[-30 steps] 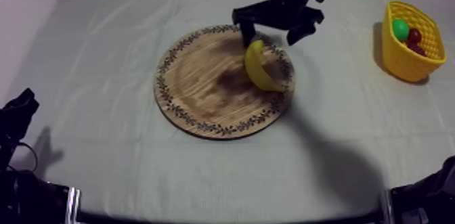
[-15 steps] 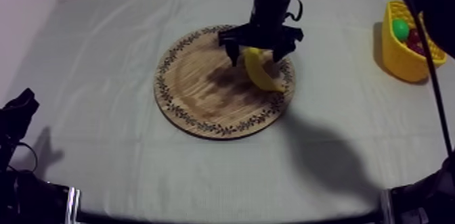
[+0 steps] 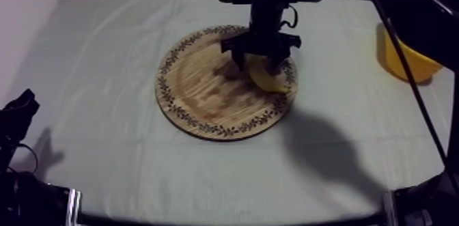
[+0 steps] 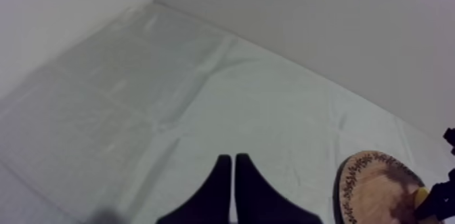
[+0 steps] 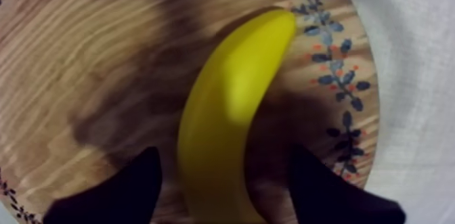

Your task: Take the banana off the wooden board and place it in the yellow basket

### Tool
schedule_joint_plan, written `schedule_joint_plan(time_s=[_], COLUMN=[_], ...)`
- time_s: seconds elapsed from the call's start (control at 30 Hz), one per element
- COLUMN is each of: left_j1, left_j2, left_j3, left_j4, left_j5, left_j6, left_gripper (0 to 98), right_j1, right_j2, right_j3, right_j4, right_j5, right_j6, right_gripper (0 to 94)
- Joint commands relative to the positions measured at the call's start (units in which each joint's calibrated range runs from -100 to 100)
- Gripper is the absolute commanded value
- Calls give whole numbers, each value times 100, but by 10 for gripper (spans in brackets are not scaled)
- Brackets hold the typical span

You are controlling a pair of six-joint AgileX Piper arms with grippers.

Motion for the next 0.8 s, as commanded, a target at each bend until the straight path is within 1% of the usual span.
schedule_joint_plan(time_s=[0.0, 0.13, 0.23, 0.37, 0.53, 0.77], left_j1=[-1, -1, -1, -1, -1, -1], left_j2=[4, 4, 4, 4, 4, 4], left_j3=[0, 0, 0, 0, 0, 0], left_j4=[-2, -2, -2, -2, -2, -2], left_j5=[0, 0, 0, 0, 0, 0], left_j6=[1, 1, 1, 1, 1, 1], left_gripper=[1, 1, 1, 1, 1, 1], right_j1=[5, 7, 30, 82, 214, 808], right_j2=[10, -2, -96, -470, -1302, -2580], right_j3=[-8, -18, 6, 193, 569, 931], right_j4=[22, 33, 38, 53, 40, -146], right_j5=[-29, -44, -26, -58, 7, 186], right_j6=[26, 90, 121, 155, 281, 559], right_gripper=[438, 291, 228, 191, 165, 158])
